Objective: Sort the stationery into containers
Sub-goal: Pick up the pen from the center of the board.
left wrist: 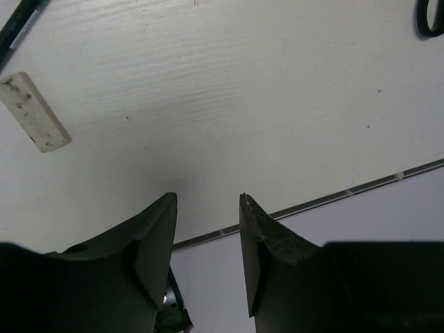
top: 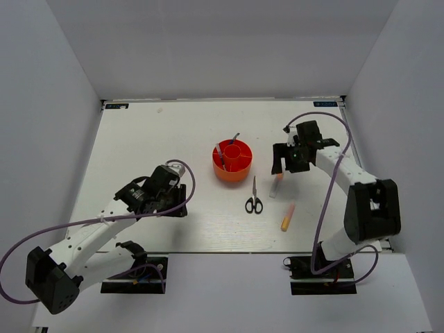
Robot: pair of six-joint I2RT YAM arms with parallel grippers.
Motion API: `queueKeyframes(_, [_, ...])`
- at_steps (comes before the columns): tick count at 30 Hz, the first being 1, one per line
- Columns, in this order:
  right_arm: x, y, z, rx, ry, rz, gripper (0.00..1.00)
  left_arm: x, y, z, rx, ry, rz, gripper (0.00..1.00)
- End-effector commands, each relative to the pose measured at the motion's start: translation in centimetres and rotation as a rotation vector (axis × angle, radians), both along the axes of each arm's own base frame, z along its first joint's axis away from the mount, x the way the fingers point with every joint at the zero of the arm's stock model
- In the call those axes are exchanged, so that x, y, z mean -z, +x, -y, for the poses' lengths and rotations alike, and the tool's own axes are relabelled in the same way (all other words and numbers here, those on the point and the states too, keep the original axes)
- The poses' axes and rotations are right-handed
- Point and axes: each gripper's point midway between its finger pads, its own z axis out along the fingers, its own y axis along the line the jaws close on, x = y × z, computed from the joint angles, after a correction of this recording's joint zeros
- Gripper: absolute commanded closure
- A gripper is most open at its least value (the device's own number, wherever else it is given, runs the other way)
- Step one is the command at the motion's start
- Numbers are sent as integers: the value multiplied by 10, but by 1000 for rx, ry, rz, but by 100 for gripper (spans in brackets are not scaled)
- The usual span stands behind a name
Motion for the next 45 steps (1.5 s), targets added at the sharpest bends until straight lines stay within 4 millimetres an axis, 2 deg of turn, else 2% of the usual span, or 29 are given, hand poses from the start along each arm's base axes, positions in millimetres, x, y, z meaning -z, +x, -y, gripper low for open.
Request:
queueKeyframes(1, [15, 8, 12, 302, -74, -159, 20, -3, -6, 1, 6, -32, 16, 48])
queueKeyframes(3, [29, 5, 12, 346, -87, -204, 30, -2, -9, -1, 7, -36, 18, 48])
queueKeyframes(4, [34, 6, 15, 381, -89, -206, 39, -1, -10, -1, 4, -41, 14, 48])
queueKeyframes(8, [46, 6, 7, 399, -83, -230, 50, 6, -15, -4, -2, -40, 7, 48])
queueKeyframes(12, [57, 11, 9, 415, -121, -232, 50, 10, -18, -4, -3, -40, -6, 48])
queueKeyframes(20, [92, 9, 13, 428, -219, -277, 53, 6, -20, -8, -11, -38, -2, 48])
queueKeyframes(23, [98, 6, 15, 437, -240, -301, 64, 6, -23, -10, -13, -35, -6, 48])
queueKeyframes(26, [98, 2, 14, 430, -231, -311, 84, 6, -21, -16, -31, -10, 12, 48])
queueKeyframes(27, [97, 2, 13, 414, -222, -312, 95, 6, -22, -16, -31, -14, 15, 48])
queueKeyframes(28, [92, 3, 11, 407, -208, -303, 100, 6, -21, -17, -34, -12, 19, 48])
queueKeyframes(29, [88, 5, 10, 399, -198, -294, 100, 7, -22, -18, -34, -6, 14, 49])
queueKeyframes(32, [57, 23, -5, 310, -115, -169, 100, 9, -24, -19, -36, -5, 8, 49])
queueKeyframes(33, [37, 24, -22, 219, -17, -142, 100, 8, -24, -19, -36, -6, 10, 49])
queueKeyframes(34, [18, 36, -33, 164, 22, -78, 100, 7, -23, -18, -37, -10, 11, 49])
queueKeyframes(36, [-4, 38, -48, 67, 89, -33, 100, 7, -23, -18, -38, -12, 13, 49])
queueKeyframes(37, [-31, 48, -63, -17, 152, 34, 100, 5, -22, -17, -42, -16, 14, 49])
queueKeyframes(38, [-40, 50, -69, -72, 170, 66, 100, 7, -23, -17, -39, -13, 8, 49])
queueKeyframes(40, [-75, 57, -89, -219, 240, 176, 100, 6, -22, -17, -41, -16, 15, 49])
queueKeyframes(44, [-116, 69, -121, -375, 393, 324, 100, 6, -19, -16, -52, -20, 23, 51])
queueKeyframes(45, [-120, 73, -123, -387, 404, 350, 100, 6, -19, -17, -53, -16, 16, 51])
